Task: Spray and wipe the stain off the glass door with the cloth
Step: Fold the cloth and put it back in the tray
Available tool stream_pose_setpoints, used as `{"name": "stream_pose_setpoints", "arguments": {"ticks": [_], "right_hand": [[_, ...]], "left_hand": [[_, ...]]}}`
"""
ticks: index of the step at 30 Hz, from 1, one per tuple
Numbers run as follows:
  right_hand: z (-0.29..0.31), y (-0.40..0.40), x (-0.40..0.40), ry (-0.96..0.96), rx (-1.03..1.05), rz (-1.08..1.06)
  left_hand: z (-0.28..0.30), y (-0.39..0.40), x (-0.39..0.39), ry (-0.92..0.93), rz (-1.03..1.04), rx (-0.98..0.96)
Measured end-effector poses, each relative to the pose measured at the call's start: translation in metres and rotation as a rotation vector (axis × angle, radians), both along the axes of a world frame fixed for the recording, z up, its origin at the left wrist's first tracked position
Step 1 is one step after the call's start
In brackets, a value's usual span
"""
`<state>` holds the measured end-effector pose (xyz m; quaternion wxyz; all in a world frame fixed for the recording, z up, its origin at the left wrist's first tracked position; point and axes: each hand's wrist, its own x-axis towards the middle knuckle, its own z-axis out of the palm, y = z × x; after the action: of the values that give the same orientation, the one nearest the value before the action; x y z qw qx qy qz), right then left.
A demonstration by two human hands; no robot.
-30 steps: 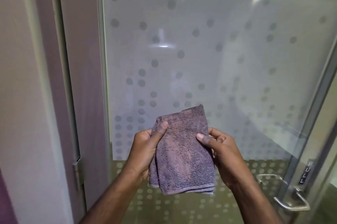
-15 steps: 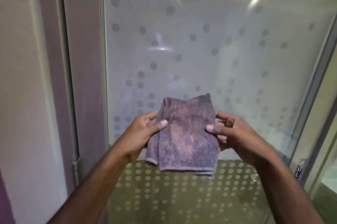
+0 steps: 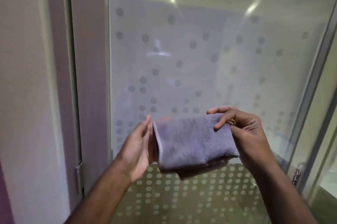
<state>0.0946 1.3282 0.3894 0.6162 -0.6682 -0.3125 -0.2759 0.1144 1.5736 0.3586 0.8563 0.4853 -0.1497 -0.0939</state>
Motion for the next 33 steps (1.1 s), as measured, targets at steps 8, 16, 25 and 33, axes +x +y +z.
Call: {"name": "stream_pose_setpoints", "arguments": {"ticks": [8, 16, 25, 33], "right_hand": [[-0.022, 0.004, 0.000, 0.146, -0.004, -0.018], [-0.044, 0.006, -0.013, 0.555, -0.131, 0.120], [-0.057, 0.026, -0.032, 0.443, 0.049, -0.063], [-0.054, -0.013, -0.054, 0.462, 0.094, -0.083]], "left_hand": [[-0.027, 0.009, -0.008, -0.149, 0.010, 0.393], [-0.028, 0.030, -0.009, -0.292, 0.153, 0.418], [-0.039, 0.039, -0.010, -0.324, 0.228, 0.444], [-0.029, 0.006, -0.016, -0.357, 0.181, 0.421]]}}
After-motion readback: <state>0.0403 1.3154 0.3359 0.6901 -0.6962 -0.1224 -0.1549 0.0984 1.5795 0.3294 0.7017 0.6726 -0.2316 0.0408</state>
